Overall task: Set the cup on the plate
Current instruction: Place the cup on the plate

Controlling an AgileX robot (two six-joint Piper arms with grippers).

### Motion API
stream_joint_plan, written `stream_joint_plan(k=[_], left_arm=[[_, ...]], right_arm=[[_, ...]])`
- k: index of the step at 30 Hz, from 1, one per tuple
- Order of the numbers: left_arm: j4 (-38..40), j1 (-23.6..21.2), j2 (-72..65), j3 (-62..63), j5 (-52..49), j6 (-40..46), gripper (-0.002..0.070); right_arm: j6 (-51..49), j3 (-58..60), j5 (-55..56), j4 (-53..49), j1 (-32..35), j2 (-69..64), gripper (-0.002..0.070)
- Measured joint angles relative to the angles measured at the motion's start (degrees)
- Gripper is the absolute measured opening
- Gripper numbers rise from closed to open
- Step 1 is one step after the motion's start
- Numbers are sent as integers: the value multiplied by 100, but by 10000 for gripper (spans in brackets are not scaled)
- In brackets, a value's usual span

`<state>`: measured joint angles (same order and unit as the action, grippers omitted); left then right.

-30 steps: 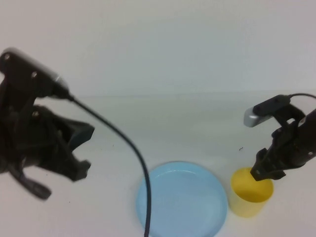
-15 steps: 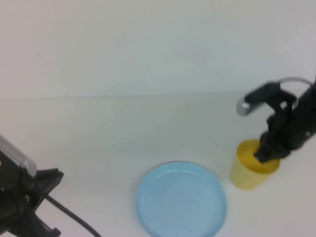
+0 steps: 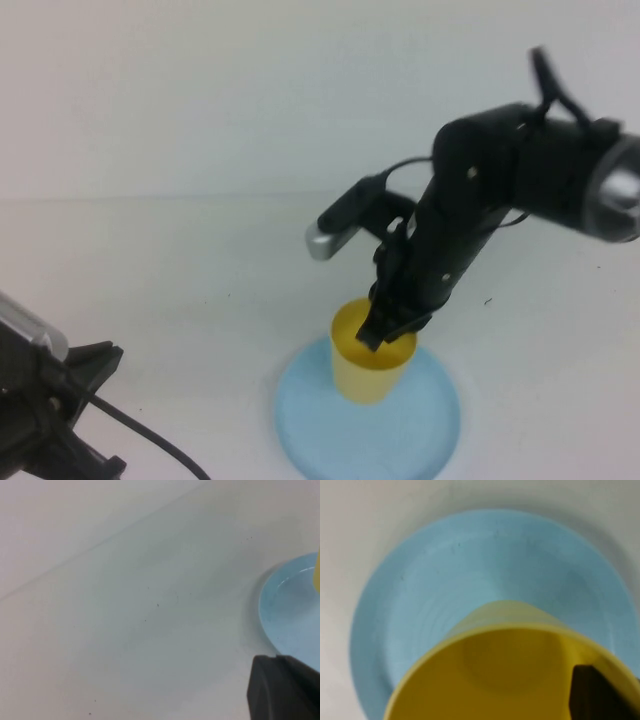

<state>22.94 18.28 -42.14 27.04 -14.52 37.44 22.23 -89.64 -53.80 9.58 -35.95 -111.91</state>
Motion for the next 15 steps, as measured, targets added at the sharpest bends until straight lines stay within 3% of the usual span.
stream_joint_plan(k=[15], left_arm=[[0,0,0,-41,-9,0,1]], right_arm=[[-104,-74,-1,-187,-69,-673,32]])
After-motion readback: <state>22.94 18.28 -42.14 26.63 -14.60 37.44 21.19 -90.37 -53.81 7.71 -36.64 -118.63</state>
